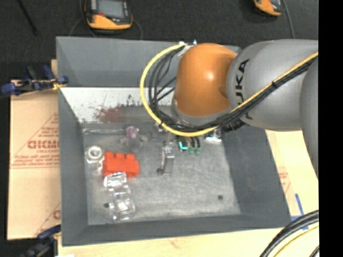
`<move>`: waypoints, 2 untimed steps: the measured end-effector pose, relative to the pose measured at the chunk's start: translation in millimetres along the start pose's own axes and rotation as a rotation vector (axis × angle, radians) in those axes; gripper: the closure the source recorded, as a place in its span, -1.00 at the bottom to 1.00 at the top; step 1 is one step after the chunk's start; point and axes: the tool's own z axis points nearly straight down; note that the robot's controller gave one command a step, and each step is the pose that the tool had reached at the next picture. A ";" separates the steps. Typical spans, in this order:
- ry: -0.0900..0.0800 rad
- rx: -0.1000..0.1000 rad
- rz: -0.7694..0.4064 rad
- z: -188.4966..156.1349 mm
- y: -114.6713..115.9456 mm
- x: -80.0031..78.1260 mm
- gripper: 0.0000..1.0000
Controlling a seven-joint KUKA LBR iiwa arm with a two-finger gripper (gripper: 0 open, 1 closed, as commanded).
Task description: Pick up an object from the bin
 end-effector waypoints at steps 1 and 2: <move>0.000 -0.001 -0.023 108.3 48.1 -28.0 -1.00; -0.009 -0.001 -0.064 123.6 90.2 -34.3 -1.00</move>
Offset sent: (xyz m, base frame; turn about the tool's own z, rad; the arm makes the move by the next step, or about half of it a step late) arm 0.0281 0.0473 -0.1043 -0.0179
